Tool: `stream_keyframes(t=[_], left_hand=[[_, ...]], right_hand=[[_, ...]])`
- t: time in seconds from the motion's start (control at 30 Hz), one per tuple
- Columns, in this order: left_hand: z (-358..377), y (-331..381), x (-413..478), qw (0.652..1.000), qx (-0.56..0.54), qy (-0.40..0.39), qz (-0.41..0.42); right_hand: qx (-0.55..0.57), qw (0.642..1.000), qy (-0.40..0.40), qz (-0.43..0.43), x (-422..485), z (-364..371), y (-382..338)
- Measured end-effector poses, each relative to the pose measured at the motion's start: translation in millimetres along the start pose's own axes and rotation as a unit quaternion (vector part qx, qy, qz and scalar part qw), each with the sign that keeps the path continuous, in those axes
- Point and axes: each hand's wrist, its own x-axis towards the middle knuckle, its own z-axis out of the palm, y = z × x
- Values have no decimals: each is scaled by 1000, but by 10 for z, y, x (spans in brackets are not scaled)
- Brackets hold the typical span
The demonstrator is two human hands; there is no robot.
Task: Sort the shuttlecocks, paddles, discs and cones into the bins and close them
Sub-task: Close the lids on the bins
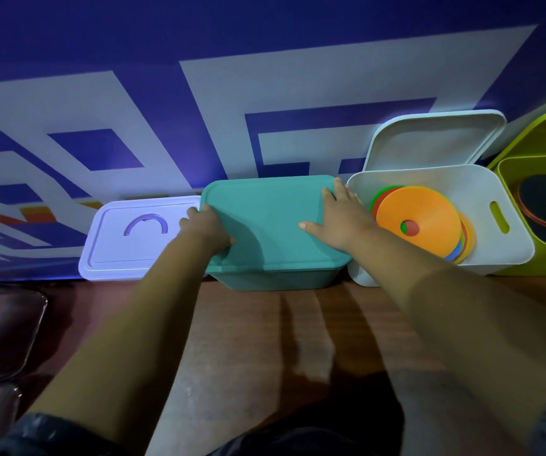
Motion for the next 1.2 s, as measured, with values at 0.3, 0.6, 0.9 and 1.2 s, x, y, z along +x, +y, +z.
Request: stream_keyframes(t=[0.3,0.6,0.9,1.2], left_hand=[[229,595,-598,988,13,52,143],[384,1131,-965,967,-25,34,252],[416,1359,-1175,963,-60,38,259],[308,1212,-1307,966,-111,43,229]], right_hand=[[161,986,37,12,9,-284,248],[282,937,201,37,37,-1027,1001],[192,970,146,33,197,-1147,1457],[227,968,101,35,299,-1307,1408]])
